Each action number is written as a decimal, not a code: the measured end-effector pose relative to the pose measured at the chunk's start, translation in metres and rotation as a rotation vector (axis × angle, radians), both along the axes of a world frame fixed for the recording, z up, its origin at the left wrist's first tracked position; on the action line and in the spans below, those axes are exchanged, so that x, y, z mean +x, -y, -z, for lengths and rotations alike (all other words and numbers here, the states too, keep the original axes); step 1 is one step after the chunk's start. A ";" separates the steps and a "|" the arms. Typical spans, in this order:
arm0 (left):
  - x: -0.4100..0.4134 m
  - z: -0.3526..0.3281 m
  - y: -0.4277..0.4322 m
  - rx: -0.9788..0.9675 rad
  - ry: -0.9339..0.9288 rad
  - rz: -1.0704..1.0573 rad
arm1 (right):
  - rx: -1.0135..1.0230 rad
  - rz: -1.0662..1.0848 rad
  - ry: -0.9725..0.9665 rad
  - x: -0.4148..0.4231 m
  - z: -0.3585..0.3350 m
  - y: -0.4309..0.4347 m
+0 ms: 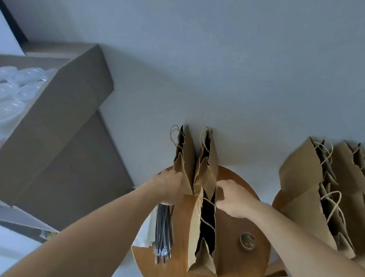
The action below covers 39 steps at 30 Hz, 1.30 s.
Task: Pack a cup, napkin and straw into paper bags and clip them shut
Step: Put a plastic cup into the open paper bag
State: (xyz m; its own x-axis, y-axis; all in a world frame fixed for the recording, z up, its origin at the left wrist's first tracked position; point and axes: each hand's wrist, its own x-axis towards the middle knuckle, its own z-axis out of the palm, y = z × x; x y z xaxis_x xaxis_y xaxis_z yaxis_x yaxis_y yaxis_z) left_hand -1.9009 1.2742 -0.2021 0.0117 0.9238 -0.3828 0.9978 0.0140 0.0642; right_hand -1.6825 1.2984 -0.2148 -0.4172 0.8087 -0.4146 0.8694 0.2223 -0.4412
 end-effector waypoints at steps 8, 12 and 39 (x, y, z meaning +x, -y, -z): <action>-0.067 -0.131 0.029 0.246 -0.094 -0.182 | 0.259 -0.330 -0.088 -0.108 -0.102 -0.029; -0.114 -0.175 0.062 0.321 -0.126 -0.303 | 0.359 -0.437 -0.106 -0.168 -0.149 -0.025; -0.570 -0.224 0.116 0.449 -0.104 -0.587 | 0.484 -0.733 -0.072 -0.672 -0.239 -0.021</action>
